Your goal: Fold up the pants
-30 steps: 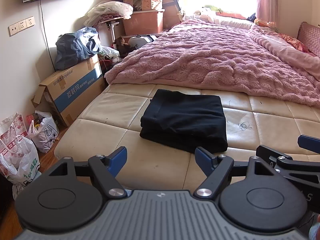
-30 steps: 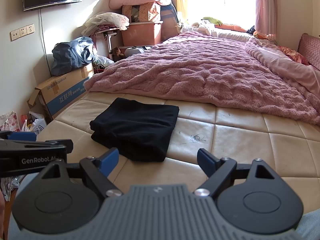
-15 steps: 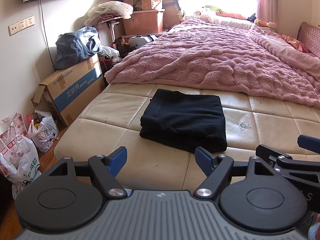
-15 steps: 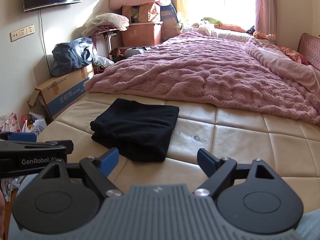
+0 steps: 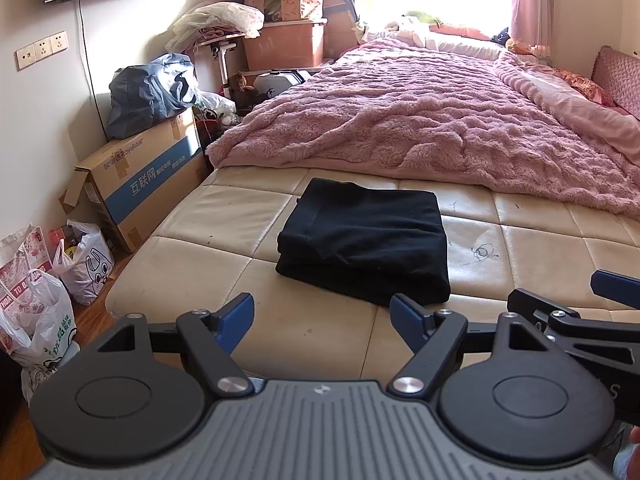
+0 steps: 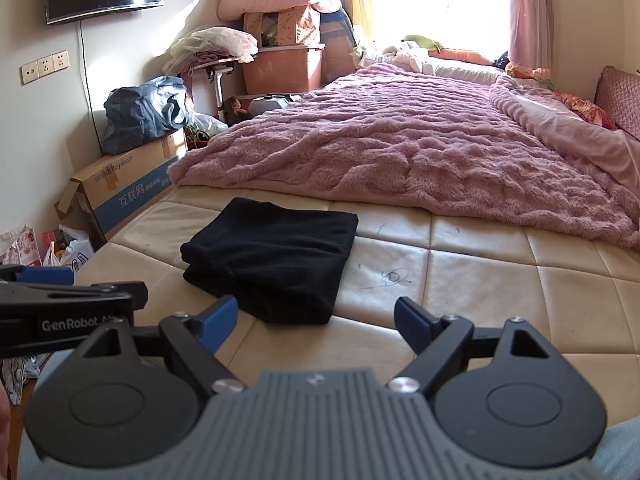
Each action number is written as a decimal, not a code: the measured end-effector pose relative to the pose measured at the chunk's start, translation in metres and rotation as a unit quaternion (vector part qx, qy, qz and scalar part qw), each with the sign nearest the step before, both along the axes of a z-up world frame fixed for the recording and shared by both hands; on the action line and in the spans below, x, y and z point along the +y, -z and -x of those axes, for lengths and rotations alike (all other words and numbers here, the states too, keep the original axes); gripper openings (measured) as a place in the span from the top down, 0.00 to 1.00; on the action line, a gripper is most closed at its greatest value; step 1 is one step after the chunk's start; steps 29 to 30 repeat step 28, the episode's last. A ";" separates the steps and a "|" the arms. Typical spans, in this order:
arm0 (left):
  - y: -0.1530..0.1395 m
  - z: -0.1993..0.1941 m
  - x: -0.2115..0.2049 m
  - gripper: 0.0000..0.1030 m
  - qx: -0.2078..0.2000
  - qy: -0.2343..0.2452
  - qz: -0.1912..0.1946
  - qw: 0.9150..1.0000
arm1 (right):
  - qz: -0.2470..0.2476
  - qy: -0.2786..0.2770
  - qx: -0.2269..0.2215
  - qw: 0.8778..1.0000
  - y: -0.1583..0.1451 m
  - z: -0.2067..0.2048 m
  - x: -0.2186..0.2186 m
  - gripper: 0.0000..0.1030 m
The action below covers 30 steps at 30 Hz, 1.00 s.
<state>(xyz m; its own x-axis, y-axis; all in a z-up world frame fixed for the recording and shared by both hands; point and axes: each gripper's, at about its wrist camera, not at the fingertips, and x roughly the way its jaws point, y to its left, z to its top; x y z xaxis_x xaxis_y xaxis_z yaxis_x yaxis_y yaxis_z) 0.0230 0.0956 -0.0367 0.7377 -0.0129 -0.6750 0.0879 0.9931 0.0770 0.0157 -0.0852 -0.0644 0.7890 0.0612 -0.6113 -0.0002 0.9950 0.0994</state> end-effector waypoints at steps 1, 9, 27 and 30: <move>0.000 0.000 0.000 0.12 0.000 0.001 0.001 1.000 | 0.000 0.000 0.000 1.000 0.000 0.000 0.000 0.21; 0.000 0.001 0.000 0.12 0.000 0.007 0.008 1.000 | 0.000 0.000 0.000 1.000 0.000 0.000 0.000 0.21; -0.003 0.004 0.002 0.12 -0.009 0.009 0.017 1.000 | -0.005 0.004 -0.001 1.000 -0.004 0.000 0.001 0.21; -0.003 0.004 0.002 0.12 -0.009 0.009 0.017 1.000 | -0.005 0.004 0.000 1.000 -0.004 0.000 0.001 0.21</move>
